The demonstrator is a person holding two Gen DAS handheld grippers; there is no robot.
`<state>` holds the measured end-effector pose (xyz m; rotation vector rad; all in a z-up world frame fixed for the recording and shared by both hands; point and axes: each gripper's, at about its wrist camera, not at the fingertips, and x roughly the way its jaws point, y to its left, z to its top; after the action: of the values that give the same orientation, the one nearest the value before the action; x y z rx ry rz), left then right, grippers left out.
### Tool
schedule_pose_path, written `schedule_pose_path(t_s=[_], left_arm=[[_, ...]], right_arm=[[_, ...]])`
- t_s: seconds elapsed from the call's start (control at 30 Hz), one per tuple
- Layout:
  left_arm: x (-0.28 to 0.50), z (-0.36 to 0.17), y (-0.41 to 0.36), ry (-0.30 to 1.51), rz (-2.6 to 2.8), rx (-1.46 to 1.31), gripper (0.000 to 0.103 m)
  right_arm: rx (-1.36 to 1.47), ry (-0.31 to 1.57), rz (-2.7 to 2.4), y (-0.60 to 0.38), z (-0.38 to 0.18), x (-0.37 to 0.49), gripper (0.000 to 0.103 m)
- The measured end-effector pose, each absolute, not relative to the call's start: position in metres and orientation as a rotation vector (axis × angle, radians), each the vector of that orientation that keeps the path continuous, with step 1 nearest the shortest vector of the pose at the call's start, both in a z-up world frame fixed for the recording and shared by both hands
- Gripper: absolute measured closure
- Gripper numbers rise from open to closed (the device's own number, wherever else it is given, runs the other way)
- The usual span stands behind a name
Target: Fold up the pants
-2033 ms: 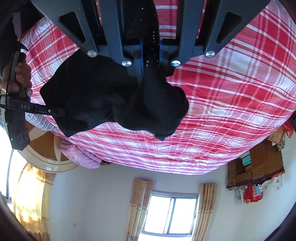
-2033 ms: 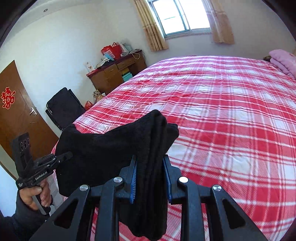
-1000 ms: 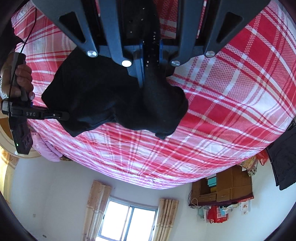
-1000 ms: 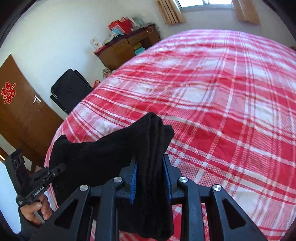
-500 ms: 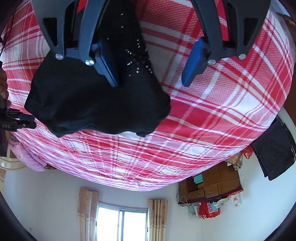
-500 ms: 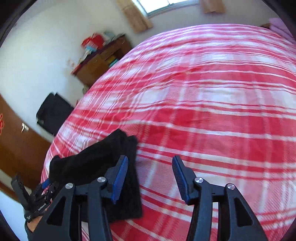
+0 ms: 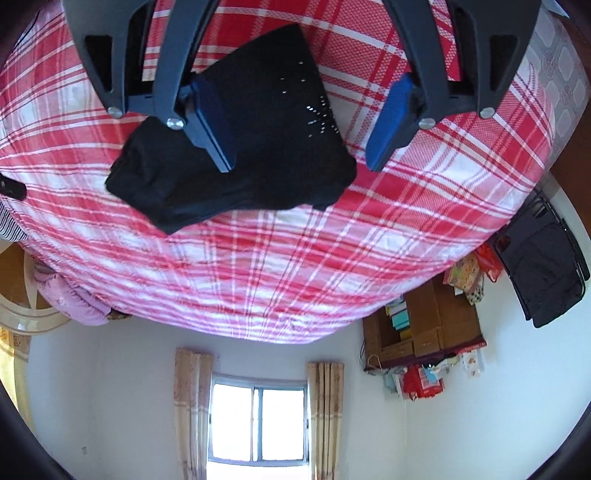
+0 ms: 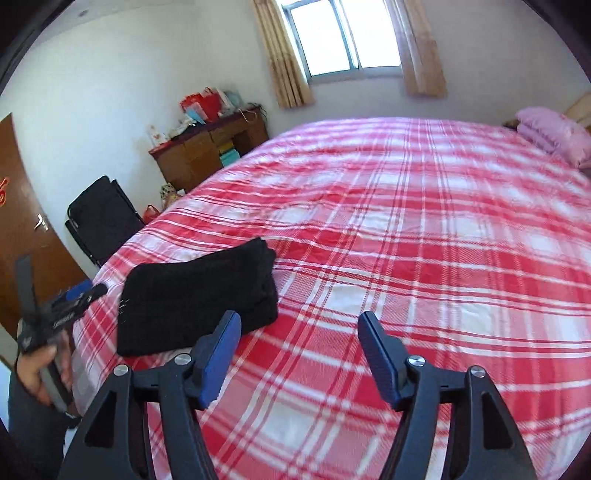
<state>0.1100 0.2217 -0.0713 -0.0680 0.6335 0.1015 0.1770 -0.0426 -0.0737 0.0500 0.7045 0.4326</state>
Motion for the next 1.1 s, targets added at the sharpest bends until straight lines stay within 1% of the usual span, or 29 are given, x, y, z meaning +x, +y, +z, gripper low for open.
schedule_pose_path(t_s=[0.1, 0.17, 0.23, 0.37, 0.53, 0.87, 1.0, 1.1], left_arm=[[0.101, -0.055, 0.208, 0.596, 0.081, -0.048, 0.022], [0.095, -0.048, 0.198, 0.577, 0.071, -0.033, 0.012], [0.090, -0.042, 0.191, 0.562, 0.056, -0.022, 0.009], [0.081, -0.035, 0.175, 0.551, 0.040, 0.009, 0.009], [0.077, -0.032, 0.164, 0.537, 0.026, 0.029, 0.005], [0.073, -0.031, 0.159, 0.527, 0.015, 0.037, 0.004], [0.072, -0.031, 0.161, 0.524, 0.017, 0.033, 0.004], [0.072, -0.031, 0.161, 0.525, 0.017, 0.034, 0.004]], right_arm=[[-0.011, 0.641, 0.395, -0.050, -0.055, 0.146, 0.034], [-0.017, 0.607, 0.379, -0.058, -0.048, 0.131, 0.033], [-0.016, 0.591, 0.368, -0.065, -0.044, 0.124, 0.032], [-0.068, 0.570, 0.326, -0.069, -0.041, 0.115, 0.031], [-0.056, 0.550, 0.329, -0.076, -0.038, 0.106, 0.031], [-0.067, 0.503, 0.357, -0.070, -0.028, 0.092, 0.030], [-0.073, 0.497, 0.366, -0.065, -0.029, 0.090, 0.027], [-0.079, 0.492, 0.368, -0.062, -0.030, 0.088, 0.026]])
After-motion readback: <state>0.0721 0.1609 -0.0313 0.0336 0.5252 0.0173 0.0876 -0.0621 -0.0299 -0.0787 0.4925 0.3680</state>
